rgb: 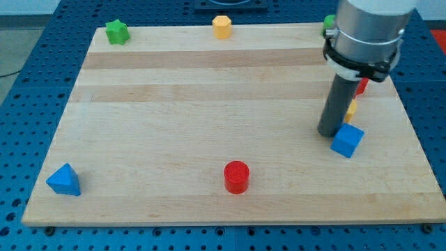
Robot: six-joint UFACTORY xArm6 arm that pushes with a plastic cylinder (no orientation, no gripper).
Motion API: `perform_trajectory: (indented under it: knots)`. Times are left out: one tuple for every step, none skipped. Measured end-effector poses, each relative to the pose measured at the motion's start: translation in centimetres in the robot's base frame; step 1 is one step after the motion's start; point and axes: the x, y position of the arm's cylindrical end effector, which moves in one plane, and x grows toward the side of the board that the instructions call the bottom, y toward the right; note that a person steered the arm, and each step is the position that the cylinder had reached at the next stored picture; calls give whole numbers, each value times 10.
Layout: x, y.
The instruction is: Slide the cube at the bottom right of the board
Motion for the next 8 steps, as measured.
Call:
perform_trajectory:
  knots:
    - [15,9]
    - [34,17]
    - [37,18]
    - [9,18]
    - [4,33]
    - [28,46]
    - [42,47]
    - [50,47]
